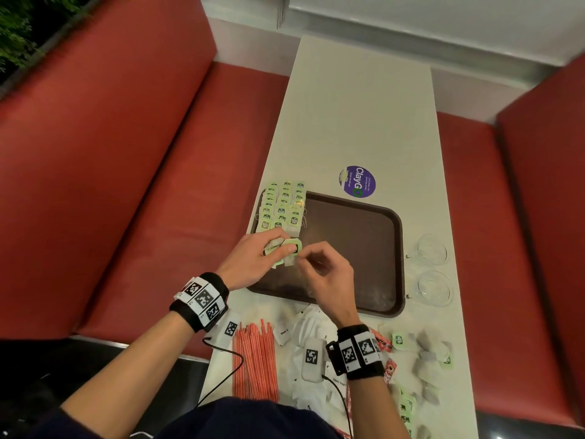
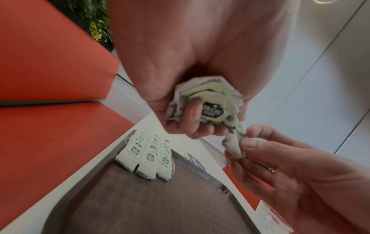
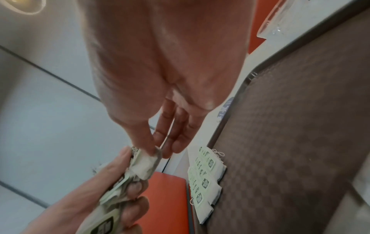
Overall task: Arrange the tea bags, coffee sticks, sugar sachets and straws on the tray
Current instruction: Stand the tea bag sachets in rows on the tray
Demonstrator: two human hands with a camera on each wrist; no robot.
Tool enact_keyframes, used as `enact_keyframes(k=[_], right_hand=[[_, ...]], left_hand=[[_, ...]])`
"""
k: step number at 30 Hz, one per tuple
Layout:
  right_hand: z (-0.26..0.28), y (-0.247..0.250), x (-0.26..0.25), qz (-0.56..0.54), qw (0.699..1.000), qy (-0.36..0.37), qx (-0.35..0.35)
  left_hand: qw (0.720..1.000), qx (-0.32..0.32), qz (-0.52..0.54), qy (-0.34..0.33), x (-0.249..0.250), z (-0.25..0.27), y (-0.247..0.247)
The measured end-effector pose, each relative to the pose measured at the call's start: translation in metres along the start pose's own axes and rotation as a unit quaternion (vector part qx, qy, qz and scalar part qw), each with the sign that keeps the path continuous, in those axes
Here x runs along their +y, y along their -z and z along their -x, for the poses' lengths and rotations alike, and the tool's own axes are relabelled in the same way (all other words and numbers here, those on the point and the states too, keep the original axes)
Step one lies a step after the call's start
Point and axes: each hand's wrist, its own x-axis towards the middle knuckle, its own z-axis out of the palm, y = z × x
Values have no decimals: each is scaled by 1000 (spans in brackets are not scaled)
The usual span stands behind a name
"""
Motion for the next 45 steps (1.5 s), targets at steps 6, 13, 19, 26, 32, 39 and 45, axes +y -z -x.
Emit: enact_keyframes(k=[6, 13, 19, 26, 32, 39, 45], right_hand=[[-34, -6, 34, 22, 995, -68, 75], [-83, -31, 85, 97, 982, -124, 107], [-92, -47, 97, 183, 974, -108, 78], [-87, -53, 100, 227, 970, -66, 56], [-87, -62, 95, 275, 958, -73, 33], [-88, -67, 94, 273, 957, -77, 60], [-85, -71, 99, 255, 960, -96, 69]], left_hand=[[989, 99, 62, 86, -19, 2, -2], [972, 156, 45, 171, -53, -6, 2], [977, 144, -43, 151, -73, -26, 10], [963, 71, -243, 89, -91, -50, 6], [950, 56, -286, 110, -103, -57, -5], [951, 99, -271, 114, -106, -54, -17], [945, 70, -301, 104, -103, -58, -22]])
